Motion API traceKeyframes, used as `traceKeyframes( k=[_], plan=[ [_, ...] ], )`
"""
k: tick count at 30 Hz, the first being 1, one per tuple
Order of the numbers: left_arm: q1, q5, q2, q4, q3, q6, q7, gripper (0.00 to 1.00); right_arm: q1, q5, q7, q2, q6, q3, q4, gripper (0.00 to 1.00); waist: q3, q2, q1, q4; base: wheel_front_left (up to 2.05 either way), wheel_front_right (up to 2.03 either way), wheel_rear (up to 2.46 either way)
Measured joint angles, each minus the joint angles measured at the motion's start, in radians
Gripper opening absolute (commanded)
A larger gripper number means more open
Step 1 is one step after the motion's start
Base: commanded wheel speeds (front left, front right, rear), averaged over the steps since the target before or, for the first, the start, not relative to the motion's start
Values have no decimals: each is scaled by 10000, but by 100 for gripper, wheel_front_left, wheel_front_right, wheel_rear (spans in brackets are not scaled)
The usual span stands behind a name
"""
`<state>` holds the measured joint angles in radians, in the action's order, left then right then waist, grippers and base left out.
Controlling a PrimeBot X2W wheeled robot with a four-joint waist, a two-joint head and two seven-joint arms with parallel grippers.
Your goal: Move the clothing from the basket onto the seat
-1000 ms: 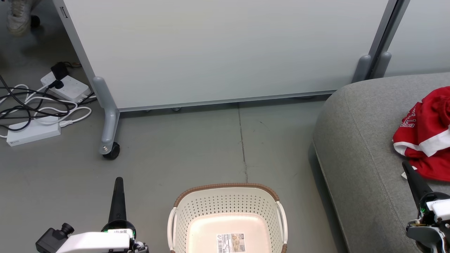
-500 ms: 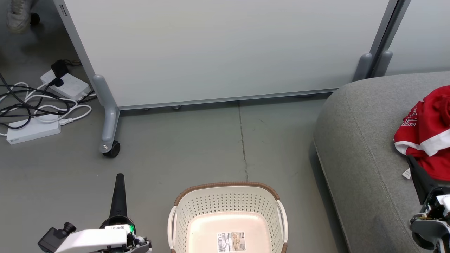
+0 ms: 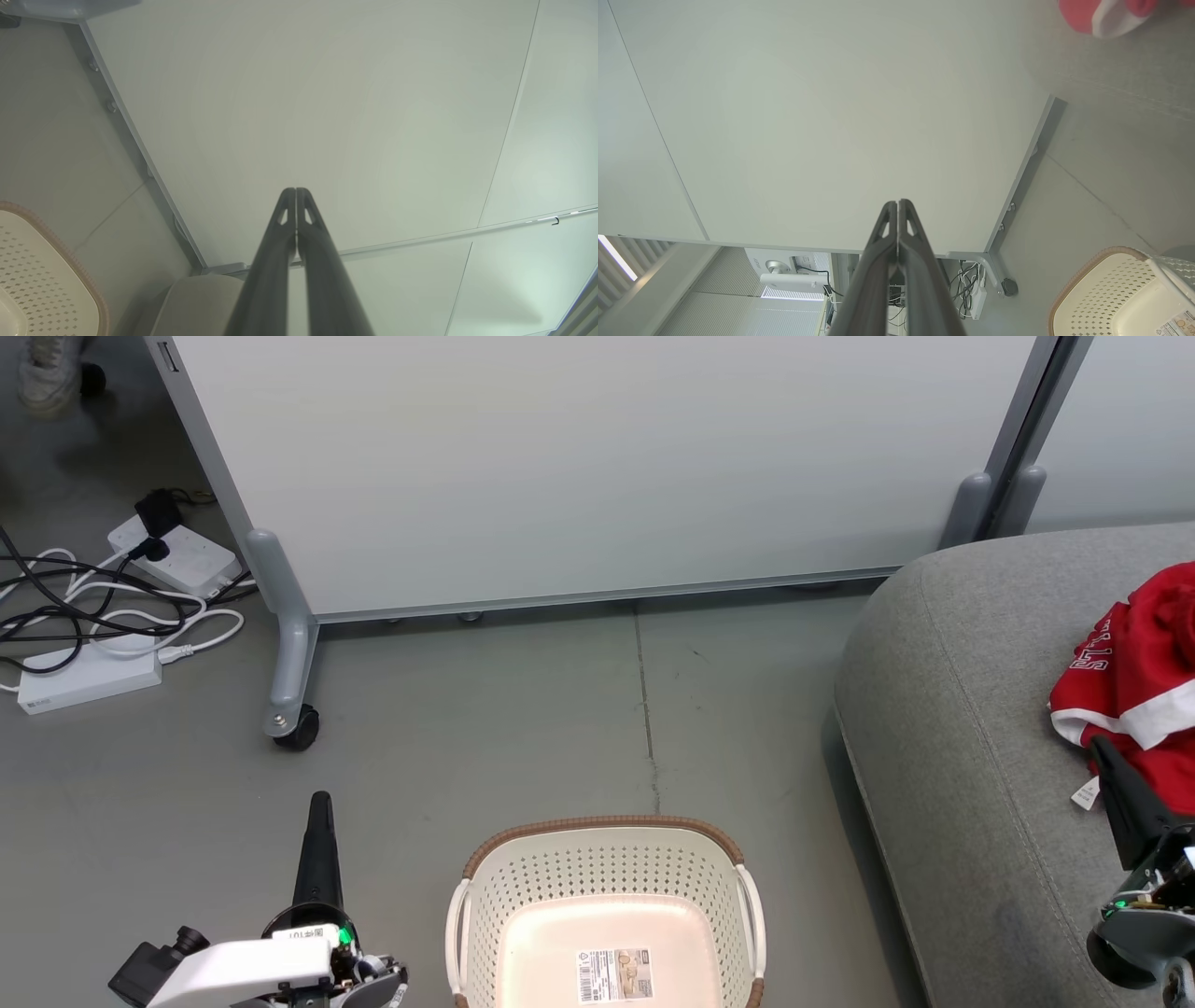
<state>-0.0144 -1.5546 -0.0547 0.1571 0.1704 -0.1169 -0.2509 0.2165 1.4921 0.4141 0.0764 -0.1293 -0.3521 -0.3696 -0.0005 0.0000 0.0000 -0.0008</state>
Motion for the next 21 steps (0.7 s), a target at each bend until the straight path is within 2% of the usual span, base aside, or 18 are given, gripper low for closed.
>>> traceKeyframes(
  k=[12,21],
  plan=[
    [-113,-727,69,-10,23,-119,0,0,198,742,274,19,0,-217,-186,0,53,0,0,15,0,0,0],
    [-116,-738,71,-12,27,-128,0,0,198,740,286,21,0,-226,-190,0,53,0,0,15,0,0,0]
  ],
)
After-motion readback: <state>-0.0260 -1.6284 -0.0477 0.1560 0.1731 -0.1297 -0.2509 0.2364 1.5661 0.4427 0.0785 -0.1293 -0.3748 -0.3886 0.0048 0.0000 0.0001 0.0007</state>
